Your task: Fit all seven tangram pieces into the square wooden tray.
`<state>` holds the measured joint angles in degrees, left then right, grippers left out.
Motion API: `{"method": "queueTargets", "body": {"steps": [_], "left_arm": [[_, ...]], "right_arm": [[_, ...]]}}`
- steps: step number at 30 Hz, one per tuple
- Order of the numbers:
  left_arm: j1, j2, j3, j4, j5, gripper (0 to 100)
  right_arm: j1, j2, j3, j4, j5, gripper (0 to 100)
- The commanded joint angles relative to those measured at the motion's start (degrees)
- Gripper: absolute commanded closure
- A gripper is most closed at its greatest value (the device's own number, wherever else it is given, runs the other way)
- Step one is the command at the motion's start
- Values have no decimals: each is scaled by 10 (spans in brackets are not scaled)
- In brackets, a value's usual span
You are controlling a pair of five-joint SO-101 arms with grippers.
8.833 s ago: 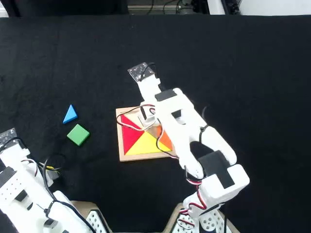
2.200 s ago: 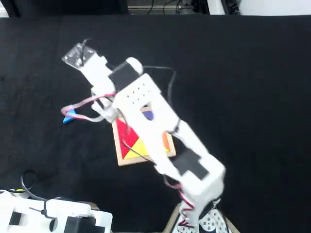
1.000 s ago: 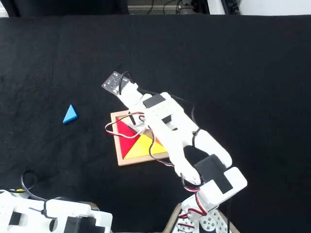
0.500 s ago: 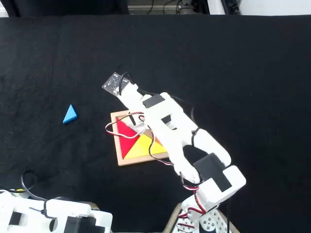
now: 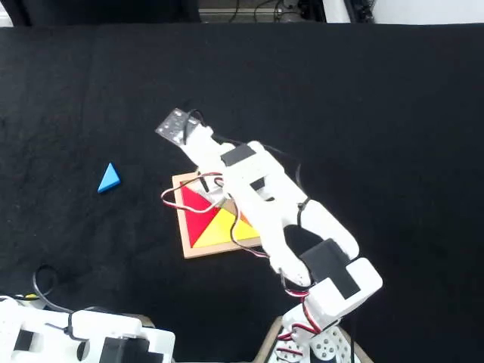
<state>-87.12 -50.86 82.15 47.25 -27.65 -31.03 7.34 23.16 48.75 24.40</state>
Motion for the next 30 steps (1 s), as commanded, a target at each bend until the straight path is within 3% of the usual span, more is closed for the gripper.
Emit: {"method": "queueTargets", "body": {"steps": [1,10,20,30], "left_arm": [[6,2,4,-11,-2,733],[6,2,5,-11,-2,733],[6,2,5,-11,-2,733],[6,2,5,-11,-2,733]], "right_arm": [[-29,9,-48,-11,1,976],[-34,109,-113,-8,1,988],[-32,110,-112,41,1,988],[19,110,-116,53,1,988]]}}
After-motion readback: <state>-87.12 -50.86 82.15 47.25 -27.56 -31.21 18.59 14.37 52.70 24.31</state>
